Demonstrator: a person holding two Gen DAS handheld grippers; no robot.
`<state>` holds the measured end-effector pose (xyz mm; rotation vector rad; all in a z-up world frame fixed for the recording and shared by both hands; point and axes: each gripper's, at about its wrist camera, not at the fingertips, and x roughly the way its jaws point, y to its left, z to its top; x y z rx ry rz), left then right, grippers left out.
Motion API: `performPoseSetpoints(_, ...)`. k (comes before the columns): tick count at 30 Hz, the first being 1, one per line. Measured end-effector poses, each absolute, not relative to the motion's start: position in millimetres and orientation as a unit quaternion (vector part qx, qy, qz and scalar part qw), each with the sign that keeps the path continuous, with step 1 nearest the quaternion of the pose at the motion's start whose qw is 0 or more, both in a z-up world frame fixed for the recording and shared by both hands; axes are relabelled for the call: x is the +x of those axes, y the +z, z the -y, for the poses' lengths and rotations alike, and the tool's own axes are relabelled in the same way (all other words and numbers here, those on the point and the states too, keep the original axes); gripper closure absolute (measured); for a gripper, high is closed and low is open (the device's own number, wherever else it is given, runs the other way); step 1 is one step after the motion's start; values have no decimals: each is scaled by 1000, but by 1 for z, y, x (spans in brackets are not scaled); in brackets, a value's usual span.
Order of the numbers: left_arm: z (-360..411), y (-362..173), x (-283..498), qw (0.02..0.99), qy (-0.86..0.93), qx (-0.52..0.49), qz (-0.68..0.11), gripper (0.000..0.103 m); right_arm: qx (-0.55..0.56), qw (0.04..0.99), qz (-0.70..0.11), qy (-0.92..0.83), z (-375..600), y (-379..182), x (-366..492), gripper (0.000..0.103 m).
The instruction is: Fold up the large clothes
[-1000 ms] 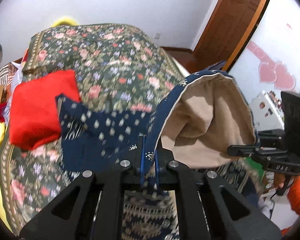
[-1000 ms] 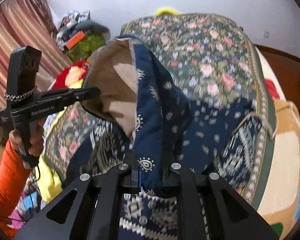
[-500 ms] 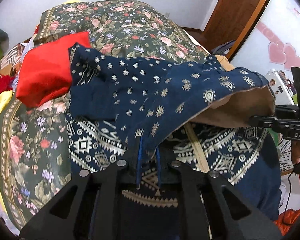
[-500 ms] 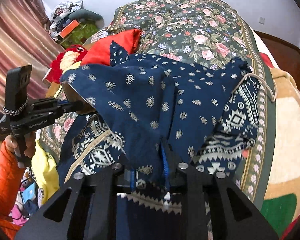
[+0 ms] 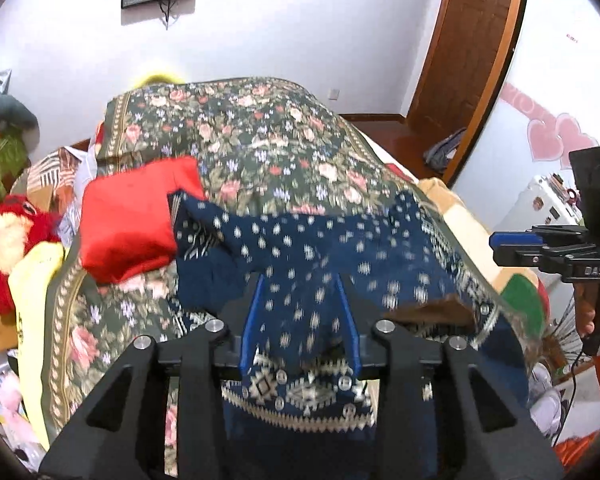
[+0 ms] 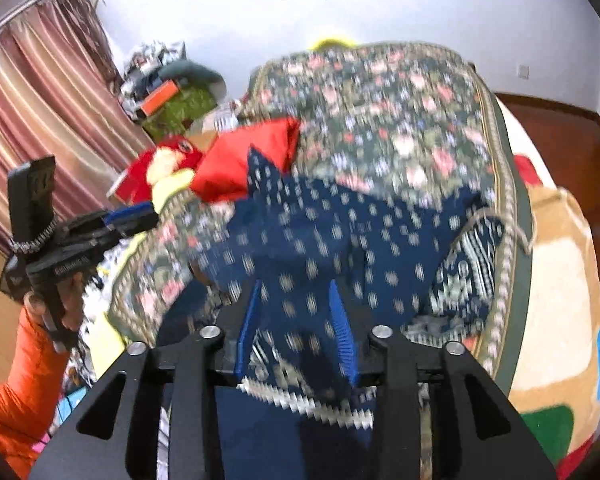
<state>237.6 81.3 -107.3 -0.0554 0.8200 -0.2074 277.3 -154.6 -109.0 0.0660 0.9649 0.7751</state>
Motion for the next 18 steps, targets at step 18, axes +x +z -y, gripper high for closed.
performPoseSetpoints(18, -46, -207, 251, 855, -133, 2, -502, 58, -19, 745, -557, 367, 111, -200, 275, 61)
